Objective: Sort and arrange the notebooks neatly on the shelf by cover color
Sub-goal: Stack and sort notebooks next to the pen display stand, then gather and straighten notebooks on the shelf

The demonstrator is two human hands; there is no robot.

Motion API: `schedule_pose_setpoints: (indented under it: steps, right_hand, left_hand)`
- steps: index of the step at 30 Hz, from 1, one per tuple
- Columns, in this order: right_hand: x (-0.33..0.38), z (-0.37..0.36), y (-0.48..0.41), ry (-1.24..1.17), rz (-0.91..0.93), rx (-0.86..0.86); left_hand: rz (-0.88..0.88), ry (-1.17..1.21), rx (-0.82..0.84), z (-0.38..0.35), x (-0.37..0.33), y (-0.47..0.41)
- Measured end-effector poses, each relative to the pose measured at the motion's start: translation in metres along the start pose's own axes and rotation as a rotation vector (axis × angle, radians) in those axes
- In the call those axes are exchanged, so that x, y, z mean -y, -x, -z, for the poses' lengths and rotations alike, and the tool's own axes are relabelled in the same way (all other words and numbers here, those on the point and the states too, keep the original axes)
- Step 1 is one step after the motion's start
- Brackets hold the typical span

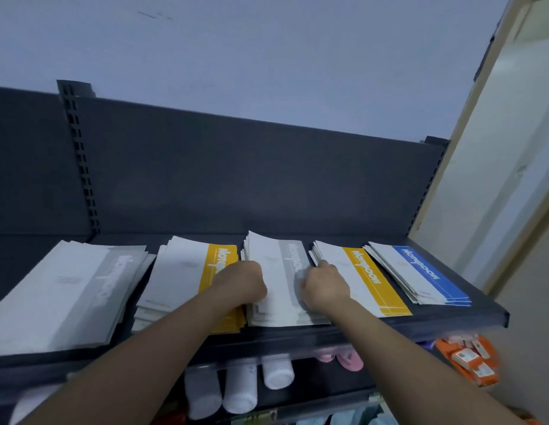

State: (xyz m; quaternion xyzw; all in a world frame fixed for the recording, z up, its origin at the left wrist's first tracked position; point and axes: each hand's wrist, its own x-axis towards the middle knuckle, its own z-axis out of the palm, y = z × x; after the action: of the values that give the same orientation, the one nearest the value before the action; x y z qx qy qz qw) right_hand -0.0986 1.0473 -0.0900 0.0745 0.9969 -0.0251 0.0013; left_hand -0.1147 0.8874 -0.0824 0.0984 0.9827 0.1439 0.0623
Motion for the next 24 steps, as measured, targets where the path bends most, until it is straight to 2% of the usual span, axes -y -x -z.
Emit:
schedule_pose_setpoints:
  steps: [6, 8, 13, 24]
  right_hand:
    - [0.011, 0.005, 0.004, -0.035, 0.197, -0.148]
    - [0.022, 0.006, 0.003, -0.079, 0.274, -0.166]
    - [0.072, 0.010, 0.009, -0.156, 0.457, -0.196]
    - [0.227, 0.014, 0.050, -0.083, 0.808, -0.135]
  left_hand:
    - [0.052, -0.044, -0.272, 0.007, 0.012, 0.017]
    - [0.084, -0.160, -0.350, 0.012, 0.026, 0.026]
    - [0.146, -0.442, -0.356, 0.028, 0.071, 0.057]
    - [0.420, -0.505, -0.377, 0.072, 0.197, 0.153]
